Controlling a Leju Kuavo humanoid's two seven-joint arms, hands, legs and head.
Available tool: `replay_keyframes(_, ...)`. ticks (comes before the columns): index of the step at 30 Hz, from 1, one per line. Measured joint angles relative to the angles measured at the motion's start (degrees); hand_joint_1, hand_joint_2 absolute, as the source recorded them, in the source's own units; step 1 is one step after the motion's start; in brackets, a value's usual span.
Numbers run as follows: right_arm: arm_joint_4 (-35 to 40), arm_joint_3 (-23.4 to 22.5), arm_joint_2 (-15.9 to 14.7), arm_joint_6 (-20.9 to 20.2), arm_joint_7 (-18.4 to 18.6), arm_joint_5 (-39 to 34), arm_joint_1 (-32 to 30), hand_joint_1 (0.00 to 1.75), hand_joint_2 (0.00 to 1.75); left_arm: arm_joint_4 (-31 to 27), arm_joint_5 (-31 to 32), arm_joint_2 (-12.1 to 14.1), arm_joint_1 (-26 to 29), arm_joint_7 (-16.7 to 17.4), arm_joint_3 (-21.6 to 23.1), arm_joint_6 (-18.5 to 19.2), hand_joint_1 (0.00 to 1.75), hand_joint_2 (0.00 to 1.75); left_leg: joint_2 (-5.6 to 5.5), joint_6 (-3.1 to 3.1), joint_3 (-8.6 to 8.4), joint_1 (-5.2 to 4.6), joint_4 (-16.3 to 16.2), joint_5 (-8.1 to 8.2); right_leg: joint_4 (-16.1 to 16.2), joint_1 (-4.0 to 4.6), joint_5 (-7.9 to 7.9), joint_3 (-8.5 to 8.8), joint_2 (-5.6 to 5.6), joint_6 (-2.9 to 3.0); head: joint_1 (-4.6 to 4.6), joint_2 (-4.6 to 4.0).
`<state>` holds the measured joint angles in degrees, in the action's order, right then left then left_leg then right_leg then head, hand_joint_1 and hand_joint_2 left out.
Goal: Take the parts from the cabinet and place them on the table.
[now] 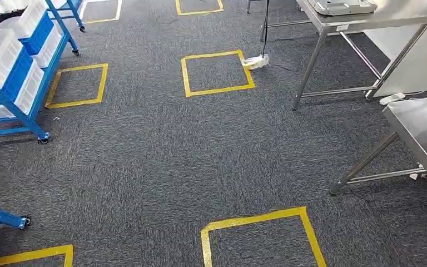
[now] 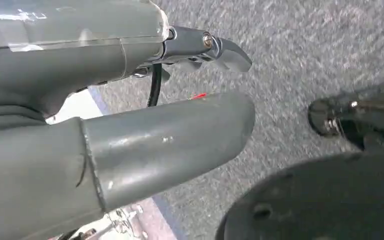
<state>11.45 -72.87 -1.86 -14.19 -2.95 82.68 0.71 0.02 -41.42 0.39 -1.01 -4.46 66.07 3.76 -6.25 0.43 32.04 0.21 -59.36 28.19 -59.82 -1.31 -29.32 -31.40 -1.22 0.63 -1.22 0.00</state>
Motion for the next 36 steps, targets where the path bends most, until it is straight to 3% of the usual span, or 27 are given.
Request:
replay_keyframes(1,0.0,0.0,0.0,0.0,0.0,0.0,-0.2,0.0,0.0,0.0,0.0,0.0,-0.2,0.0,0.0,0.0,0.0,0.0,3.28,-0.27,0.83,-0.24,-2.0,1.37,0.2,0.06,-0.09,0.19,0.55,0.43,0.22,0.0)
replay_keyframes(2,0.0,0.0,0.0,0.0,0.0,0.0,-0.3,0.0,0.0,0.0,0.0,0.0,-0.3,0.0,0.1,0.1,0.0,0.0,4.79,-0.57,2.76,-0.13,-5.7,3.57,0.2,0.21,-0.15,0.22,1.38,0.6,0.24,0.0)
replay_keyframes(3,0.0,0.0,0.0,0.0,0.0,0.0,-0.5,0.0,0.0,0.0,0.0,0.0,-0.4,0.0,0.1,0.1,0.0,0.0,5.42,-0.78,5.27,0.01,-10.6,5.87,0.2,0.41,-0.26,0.22,2.3,0.77,0.24,0.0)
replay_keyframes(4,0.0,0.0,0.0,0.0,0.0,0.0,-0.6,0.0,0.0,0.0,0.0,0.0,-0.5,0.0,0.1,0.1,0.0,0.0,5.58,-0.85,6.85,0.06,-13.6,7.05,0.1,0.48,-0.33,0.23,2.91,0.84,0.22,0.0)
replay_keyframes(6,0.0,0.0,0.0,0.0,0.0,0.0,-0.6,0.0,0.0,0.0,0.0,0.0,-0.4,0.1,0.1,0.1,0.0,0.0,5.74,-0.9,9.04,0.12,-17.6,7.85,0.1,0.62,-0.48,0.23,4.06,0.93,0.24,0.0)
replay_keyframes(7,0.0,0.0,0.0,0.0,0.0,0.0,-0.6,0.0,0.0,0.0,0.0,0.0,-0.4,0.3,0.2,0.1,0.0,0.0,5.79,-0.83,8.88,0.11,-17.1,6.62,0.1,0.69,-0.63,0.38,4.81,0.92,0.22,0.0)
replay_keyframes(9,0.0,0.0,0.0,0.0,0.0,0.0,-0.5,0.0,0.0,0.0,0.0,0.0,-0.2,0.8,0.2,0.3,0.0,0.0,6.32,-0.31,5.0,0.02,-9.3,1.98,0.2,0.79,-0.96,0.89,6.1,0.79,0.24,0.0)
replay_keyframes(10,0.0,0.0,0.0,0.0,0.1,0.0,-0.5,0.0,0.0,0.0,0.0,0.0,-0.2,0.9,0.2,0.3,0.0,0.0,7.72,0.18,2.09,-0.23,-3.7,-0.43,0.2,0.8,-1.17,1.24,6.78,0.72,0.22,0.0)
replay_keyframes(11,0.0,0.0,0.0,0.0,0.1,0.0,-0.5,0.0,0.0,0.0,0.0,0.0,-0.2,1.0,0.2,0.3,0.0,0.0,11.08,0.73,0.41,-0.82,0.1,-0.51,0.2,0.84,-1.34,1.47,7.44,0.5,0.22,0.0)
replay_keyframes(15,0.0,0.0,0.0,-0.1,0.0,0.1,0.1,0.0,0.0,0.0,-0.6,0.1,-0.1,1.7,0.2,1.8,0.0,0.0,8.74,1.45,0.69,-1.42,0.7,-0.6,0.8,0.77,-1.62,2.27,9.69,-0.75,0.2,0.0)
replay_keyframes(16,0.0,0.0,0.0,-0.1,0.0,0.2,0.4,0.0,0.0,0.0,-0.9,0.1,-0.1,1.8,0.2,2.4,0.0,0.0,7.84,2.11,-0.5,-0.62,1.9,-1.28,0.6,0.85,-1.94,2.54,9.26,-1.26,0.2,0.0)
replay_keyframes(17,0.0,0.1,0.0,-0.2,0.0,0.3,0.3,0.0,0.0,0.0,-1.2,0.0,-0.1,1.8,0.2,3.1,0.0,0.0,7.44,2.08,-0.72,-0.72,2.4,-1.55,-0.5,0.63,-2.6,2.32,5.47,-1.47,0.02,0.0)
replay_keyframes(18,0.0,0.1,0.0,-0.3,-0.2,0.4,0.2,0.0,0.0,0.0,-1.6,-0.1,-0.1,1.8,0.2,3.7,0.0,0.0,6.94,2.45,-0.71,-0.62,2.4,-1.71,-3.5,0.54,-4.64,0.75,2.83,-1.43,0.09,0.0)
replay_keyframes(19,-0.1,0.1,0.0,-0.4,-0.2,0.5,0.1,0.0,0.0,0.0,-1.8,-0.1,-0.2,1.8,0.2,4.3,0.0,0.0,6.33,2.5,-0.61,-0.56,2.4,-1.72,-7.8,0.52,-6.86,-1.5,1.73,-1.5,0.02,0.0)
replay_keyframes(20,-0.1,0.1,0.0,-0.5,-0.2,0.6,-0.1,0.0,0.0,-0.1,-2.0,-0.1,-0.4,2.0,0.2,4.5,0.0,0.0,5.49,2.62,-0.59,-0.58,2.4,-1.65,-12.7,0.52,-8.86,-4.12,1.41,-1.6,0.07,0.0)
replay_keyframes(21,-0.1,0.1,0.0,-0.5,-0.2,0.7,-0.2,0.0,0.0,-0.1,-2.1,-0.1,-0.4,2.1,0.2,4.8,0.0,0.0,4.63,2.65,-0.61,-0.59,2.3,-1.63,-16.1,0.53,-9.54,-6.13,1.32,-1.7,0.07,0.0)
replay_keyframes(22,-0.1,0.1,0.0,-0.5,-0.2,0.7,-0.3,0.0,0.0,-0.1,-2.2,-0.1,-0.4,2.3,0.2,4.9,0.0,0.0,3.76,2.62,-0.68,-0.59,2.3,-1.61,-16.7,0.51,-8.67,-6.84,1.32,-1.76,0.07,0.0)
replay_keyframes(24,-0.1,0.1,-0.1,-0.5,-0.3,0.7,-0.2,0.0,0.0,-0.3,-2.1,-0.2,-0.3,3.1,0.2,4.9,0.0,0.0,1.95,2.39,-1.0,-0.48,2.1,-1.45,-10.7,0.33,-3.62,-4.74,1.14,-1.84,0.07,0.0)
replay_keyframes(25,-0.1,0.1,-0.2,-0.5,-0.3,0.7,-0.2,0.0,0.0,-0.4,-2.0,-0.3,-0.3,3.5,0.1,4.5,0.0,0.0,0.96,2.08,-1.13,-0.36,1.8,-1.24,-4.4,0.09,-0.02,-2.15,-0.04,-1.88,0.07,0.0)
replay_keyframes(26,-0.1,0.1,-0.2,-0.5,-0.4,0.7,-0.3,0.0,0.0,-0.4,-1.8,-0.3,-0.2,3.5,0.1,3.8,0.0,0.0,0.39,1.79,-0.77,-0.27,1.4,-0.97,-0.7,-0.24,0.98,-0.84,-2.83,-1.89,0.02,0.0)
replay_keyframes(27,-0.1,0.1,-0.2,-0.5,-0.5,0.6,-0.3,0.0,0.0,-0.4,-1.6,-0.3,-0.4,3.2,0.2,2.8,0.0,0.0,-0.29,1.35,-0.23,-0.5,0.7,-0.64,-0.1,-0.08,0.08,-0.7,-4.87,-1.85,0.06,0.0)
replay_keyframes(28,-0.1,0.1,-0.2,-0.5,-0.7,0.5,-0.3,0.0,0.0,-0.4,-1.5,-0.3,-0.5,2.8,0.2,1.9,0.0,0.0,-0.96,1.0,-0.03,-0.42,0.7,-0.79,-0.3,-0.06,0.24,-0.82,-3.61,-1.4,0.09,0.0)
replay_keyframes(30,-0.1,0.1,-0.3,-0.3,-1.0,0.2,-0.1,0.0,0.0,-0.5,-1.2,-0.3,-0.3,1.7,0.2,0.5,0.0,0.0,-2.14,0.36,0.28,-0.08,1.1,-0.84,-0.3,0.36,0.03,-0.6,-2.58,-0.77,0.09,0.0)
replay_keyframes(31,-0.1,0.1,-0.3,-0.2,-1.2,0.0,0.0,0.0,0.0,-0.5,-1.1,-0.3,-0.2,1.3,0.2,0.0,0.0,0.0,-2.82,-0.1,0.29,-0.06,1.0,-0.8,0.3,0.01,0.31,-0.29,-1.7,-0.14,0.07,0.0)
replay_keyframes(33,-0.1,0.1,-0.4,-0.2,-1.3,0.0,-0.1,0.0,0.0,-0.6,-1.0,-0.2,-0.3,0.9,0.2,-0.4,0.0,0.0,3.27,-0.38,1.46,-0.32,-2.4,1.36,0.8,0.09,0.44,0.23,-0.05,0.69,0.39,0.0)
replay_keyframes(34,-0.1,0.1,-0.4,-0.2,-1.3,0.0,-0.3,0.0,0.0,-0.6,-1.0,-0.2,-0.5,0.8,0.2,-0.5,0.0,0.0,4.73,-0.65,3.61,-0.16,-6.5,3.67,0.8,0.26,0.34,0.27,0.9,0.87,0.37,0.0)
replay_keyframes(36,-0.1,0.1,-0.4,-0.2,-1.3,0.0,-0.5,0.0,0.0,-0.7,-1.0,-0.2,-0.7,0.7,0.2,-0.6,0.0,0.0,5.54,-1.0,8.0,0.15,-14.8,7.04,0.8,0.56,0.04,0.33,2.85,1.12,0.37,0.0)
